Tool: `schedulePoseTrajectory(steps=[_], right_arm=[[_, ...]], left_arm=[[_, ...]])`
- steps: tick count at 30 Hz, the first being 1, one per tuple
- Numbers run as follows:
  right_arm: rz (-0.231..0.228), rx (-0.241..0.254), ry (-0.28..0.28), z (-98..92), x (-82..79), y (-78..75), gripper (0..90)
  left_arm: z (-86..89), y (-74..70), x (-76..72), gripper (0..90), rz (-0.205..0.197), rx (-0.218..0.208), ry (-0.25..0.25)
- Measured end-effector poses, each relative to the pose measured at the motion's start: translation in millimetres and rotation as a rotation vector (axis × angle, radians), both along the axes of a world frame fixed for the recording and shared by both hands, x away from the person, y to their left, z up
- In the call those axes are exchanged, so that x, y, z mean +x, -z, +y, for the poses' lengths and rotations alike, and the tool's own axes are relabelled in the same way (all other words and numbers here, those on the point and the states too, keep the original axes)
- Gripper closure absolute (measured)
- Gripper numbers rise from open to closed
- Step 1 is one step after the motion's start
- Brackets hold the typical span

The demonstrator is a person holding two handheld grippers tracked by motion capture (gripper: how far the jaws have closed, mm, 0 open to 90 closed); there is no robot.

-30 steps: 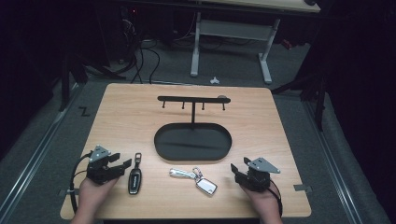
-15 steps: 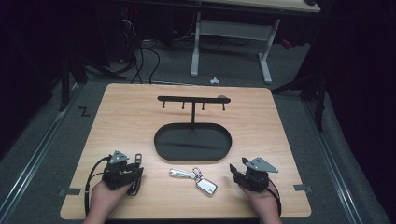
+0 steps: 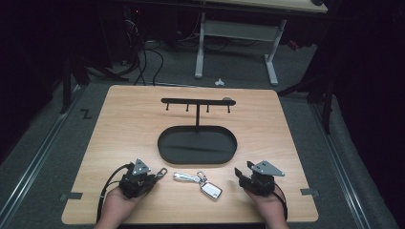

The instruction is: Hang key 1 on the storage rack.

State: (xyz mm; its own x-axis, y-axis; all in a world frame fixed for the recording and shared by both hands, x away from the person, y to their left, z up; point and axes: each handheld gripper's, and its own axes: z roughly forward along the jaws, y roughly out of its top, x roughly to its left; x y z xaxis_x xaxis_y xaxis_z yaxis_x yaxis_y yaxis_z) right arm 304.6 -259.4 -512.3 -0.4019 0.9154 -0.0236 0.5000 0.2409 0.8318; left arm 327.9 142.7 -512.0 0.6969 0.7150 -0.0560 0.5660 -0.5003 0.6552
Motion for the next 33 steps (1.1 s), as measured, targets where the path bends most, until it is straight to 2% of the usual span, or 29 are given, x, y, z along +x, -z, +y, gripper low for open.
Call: schedulePoseTrajectory(steps=[3, 5, 7, 9, 11, 12, 13, 14, 16, 17, 19, 20, 21, 28, 33], right_arm=[[0.002, -0.001, -0.005, 1.1, 0.6, 0.1, 42.2], [0.001, -0.001, -0.009, 2.2, 1.2, 0.0, 42.2], [0.001, 0.000, -0.011, 3.7, 1.7, -0.4, 42.3], [0.000, 0.000, -0.017, 5.5, 2.6, -0.7, 42.2], [-0.001, -0.001, -0.026, 8.0, 4.4, -1.2, 42.2], [-0.001, -0.002, -0.030, 9.0, 5.3, -1.5, 42.2], [-0.003, -0.003, -0.036, 10.9, 6.9, -1.7, 42.3], [-0.006, -0.001, -0.039, 12.2, 8.1, -1.8, 42.2], [-0.006, -0.001, -0.049, 16.6, 11.3, -2.3, 42.2], [-0.006, -0.003, -0.058, 18.4, 12.4, -2.6, 42.2], [-0.010, -0.004, -0.066, 21.5, 14.2, -3.7, 42.3], [-0.012, -0.001, -0.070, 22.7, 15.1, -4.0, 42.3], [-0.014, -0.001, -0.075, 23.8, 16.1, -4.3, 42.4], [-0.008, -0.001, -0.097, 31.3, 21.9, -3.9, 42.5], [-0.008, -0.008, -0.097, 32.5, 19.9, -4.3, 42.4]], left_arm=[[-8.8, -0.2, -2.7, 80.8, -0.008, 0.007, 0.025], [-10.1, -1.6, -4.1, 78.2, -0.019, -0.011, 0.021], [-1.0, -7.8, -4.1, 64.7, -0.036, -0.066, 0.008], [15.4, -13.4, -4.8, 57.7, -0.069, -0.099, -0.042], [35.5, -13.6, -4.4, 60.8, -0.078, -0.105, -0.087], [46.4, -10.7, -3.9, 63.9, -0.076, -0.083, -0.114], [52.0, -8.3, -3.3, 70.0, -0.069, -0.067, -0.122], [59.7, -3.1, -3.3, 73.6, -0.045, -0.046, -0.123], [60.4, 1.2, -6.2, 79.3, -0.024, -0.022, -0.105], [57.8, 2.6, -8.5, 80.6, -0.018, -0.017, -0.087], [46.6, 4.9, -16.8, 82.2, -0.011, 0.017, -0.036], [41.1, 5.3, -20.2, 83.9, -0.016, 0.048, -0.023], [36.1, 5.0, -22.8, 83.7, -0.014, 0.055, -0.007], [-3.1, 5.9, -38.6, 80.5, -0.023, 0.048, 0.081], [-21.4, 6.1, -44.0, 79.6, -0.018, 0.032, 0.143]])
